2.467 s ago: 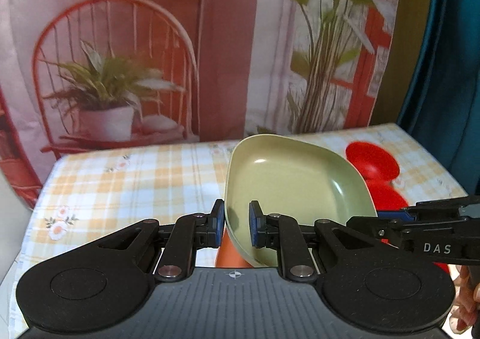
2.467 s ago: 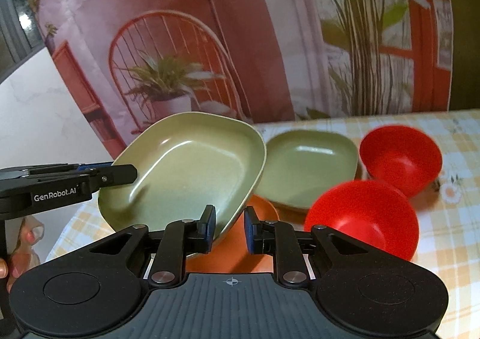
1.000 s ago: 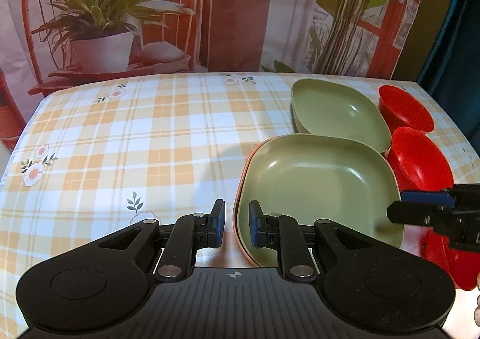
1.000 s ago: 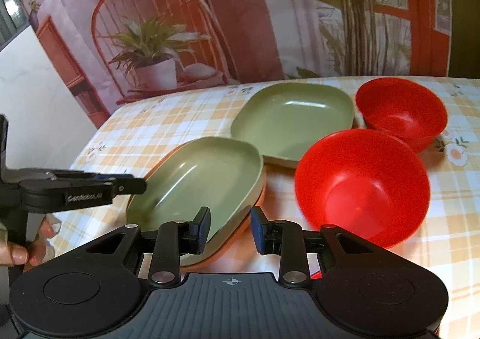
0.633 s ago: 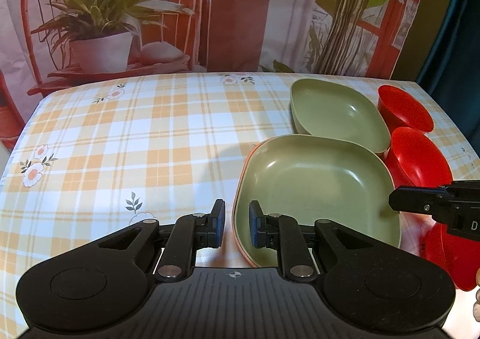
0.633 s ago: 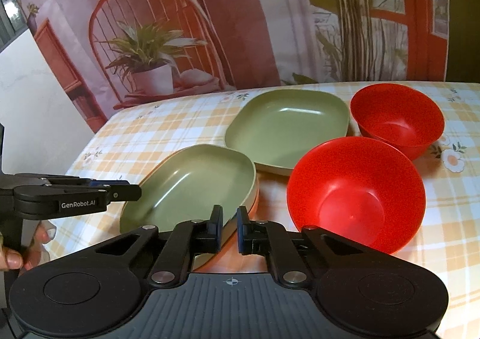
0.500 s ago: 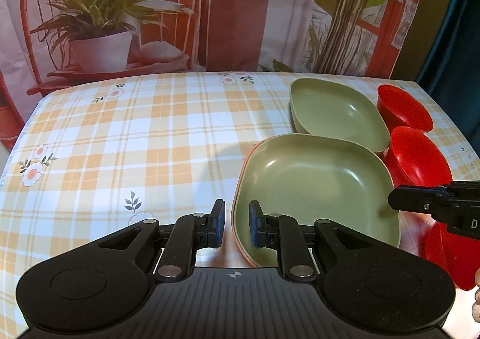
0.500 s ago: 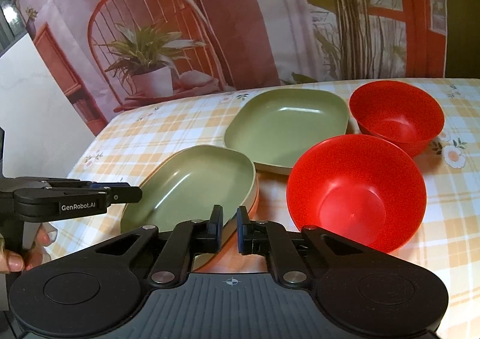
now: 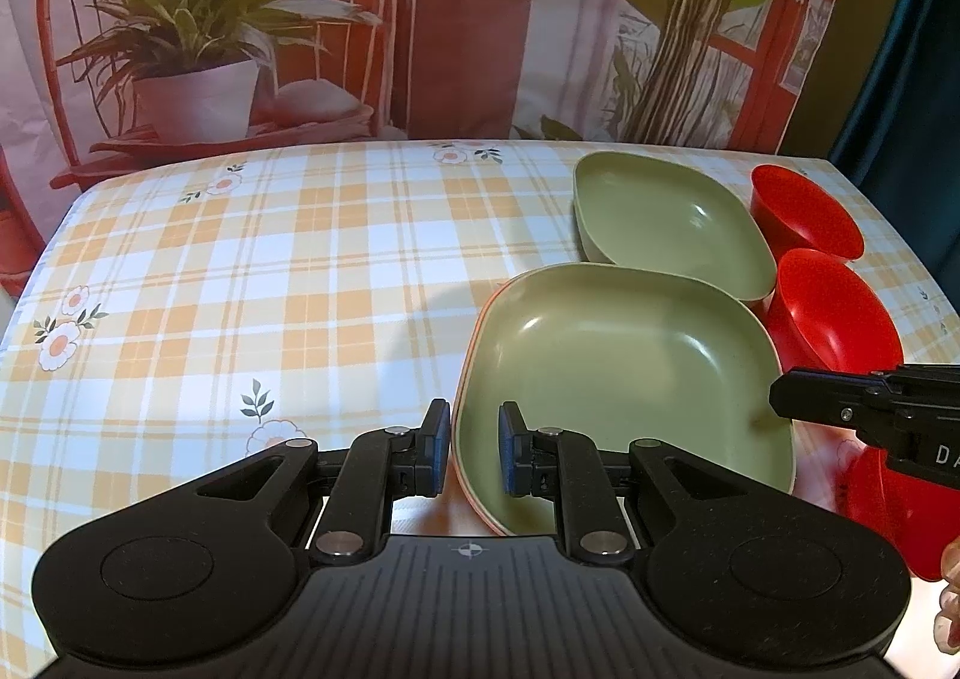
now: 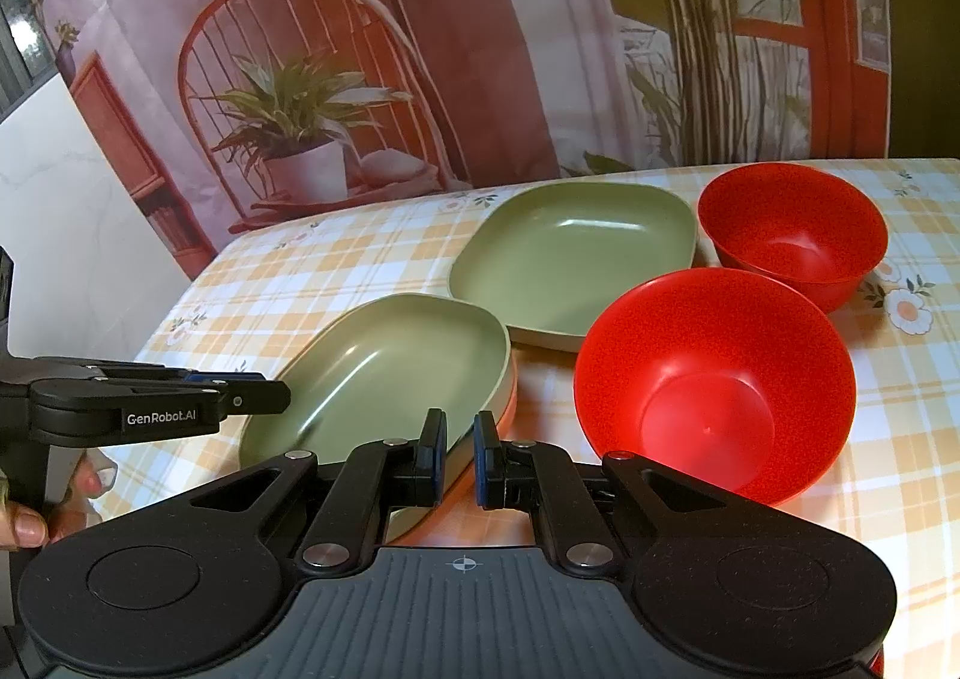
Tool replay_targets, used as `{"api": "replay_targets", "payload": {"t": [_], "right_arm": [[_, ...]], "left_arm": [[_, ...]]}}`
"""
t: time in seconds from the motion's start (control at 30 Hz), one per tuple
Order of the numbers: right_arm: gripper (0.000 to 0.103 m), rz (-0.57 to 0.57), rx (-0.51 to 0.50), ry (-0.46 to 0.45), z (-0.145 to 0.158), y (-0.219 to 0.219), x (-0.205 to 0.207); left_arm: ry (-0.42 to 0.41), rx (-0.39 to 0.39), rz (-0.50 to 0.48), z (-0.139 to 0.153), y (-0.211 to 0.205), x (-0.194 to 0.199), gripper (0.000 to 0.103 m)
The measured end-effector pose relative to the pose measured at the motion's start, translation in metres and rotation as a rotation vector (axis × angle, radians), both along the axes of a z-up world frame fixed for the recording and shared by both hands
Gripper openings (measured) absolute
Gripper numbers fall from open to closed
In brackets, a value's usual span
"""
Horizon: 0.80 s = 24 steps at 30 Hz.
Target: Organize plates and bowls
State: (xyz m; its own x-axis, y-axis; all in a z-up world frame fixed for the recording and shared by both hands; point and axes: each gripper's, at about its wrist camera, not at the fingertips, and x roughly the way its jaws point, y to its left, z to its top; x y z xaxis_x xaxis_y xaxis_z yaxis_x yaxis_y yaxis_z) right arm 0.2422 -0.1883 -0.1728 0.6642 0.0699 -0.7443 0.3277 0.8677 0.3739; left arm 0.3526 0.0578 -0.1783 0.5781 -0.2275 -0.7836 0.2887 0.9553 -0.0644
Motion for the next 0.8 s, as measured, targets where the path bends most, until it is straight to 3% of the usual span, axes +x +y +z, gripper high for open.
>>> {"api": "replay_targets", "payload": {"t": [0.13, 0.8], "right_arm": [[0.009, -0.007, 0.040, 0.040, -0.0100, 0.0000, 0.0012], [0.009, -0.001, 0.023, 0.040, -0.0057, 0.0011, 0.0021]], "left_arm": [[0.003, -0.002, 0.000, -0.0001, 0.0005, 0.0000, 0.018], [-0.007, -0.011, 0.027, 0.0029, 0.0072, -0.0011, 0.018]]}}
